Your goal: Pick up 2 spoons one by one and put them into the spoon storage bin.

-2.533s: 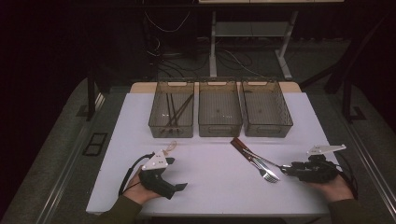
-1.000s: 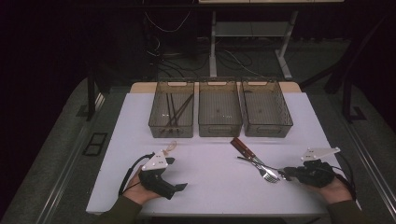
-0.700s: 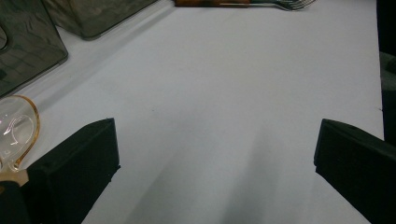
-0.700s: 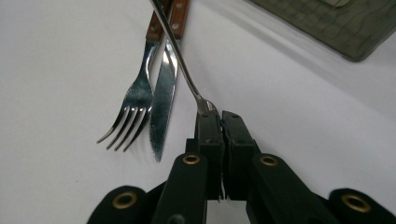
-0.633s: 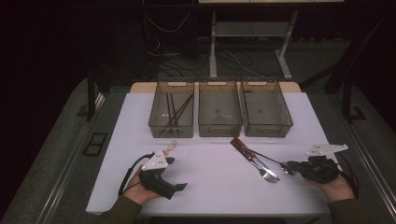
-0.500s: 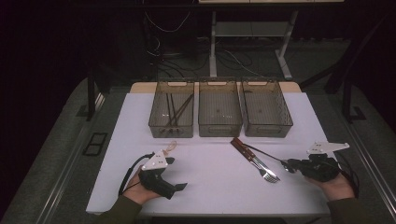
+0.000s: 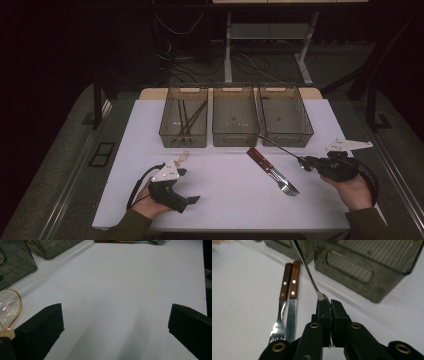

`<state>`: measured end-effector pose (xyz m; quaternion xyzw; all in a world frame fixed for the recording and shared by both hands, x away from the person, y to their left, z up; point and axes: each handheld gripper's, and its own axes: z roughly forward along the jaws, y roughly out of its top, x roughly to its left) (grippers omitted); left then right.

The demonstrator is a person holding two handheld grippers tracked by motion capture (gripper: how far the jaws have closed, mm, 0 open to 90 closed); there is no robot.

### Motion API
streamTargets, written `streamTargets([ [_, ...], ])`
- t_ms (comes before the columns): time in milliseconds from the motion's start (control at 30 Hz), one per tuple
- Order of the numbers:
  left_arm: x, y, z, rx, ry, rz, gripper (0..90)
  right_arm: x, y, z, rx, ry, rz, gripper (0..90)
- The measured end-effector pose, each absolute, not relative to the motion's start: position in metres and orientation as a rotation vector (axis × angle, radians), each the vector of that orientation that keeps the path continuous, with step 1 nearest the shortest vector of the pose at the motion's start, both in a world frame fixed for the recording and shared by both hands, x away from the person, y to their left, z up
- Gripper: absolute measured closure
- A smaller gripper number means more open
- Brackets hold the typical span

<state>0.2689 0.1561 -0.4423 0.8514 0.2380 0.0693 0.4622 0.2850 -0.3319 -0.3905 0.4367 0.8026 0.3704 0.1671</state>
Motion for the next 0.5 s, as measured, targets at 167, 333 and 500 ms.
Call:
streamTargets([
  [167,0.269,0.156,-0.442,2.095,0.584,0.171,0.0,0.296,-0.321,-0.379,1.245,2.247,1.09,87.8],
  [333,0.269,0.157,-0.442,2.091,0.583,0.167,0.0,0.308,-0.309,-0.369,1.243,2.221,1.108,87.8],
  [500,0.269,0.157,-0.442,2.086,0.581,0.169,0.0,0.319,-0.298,-0.366,1.257,2.215,1.107,87.8],
])
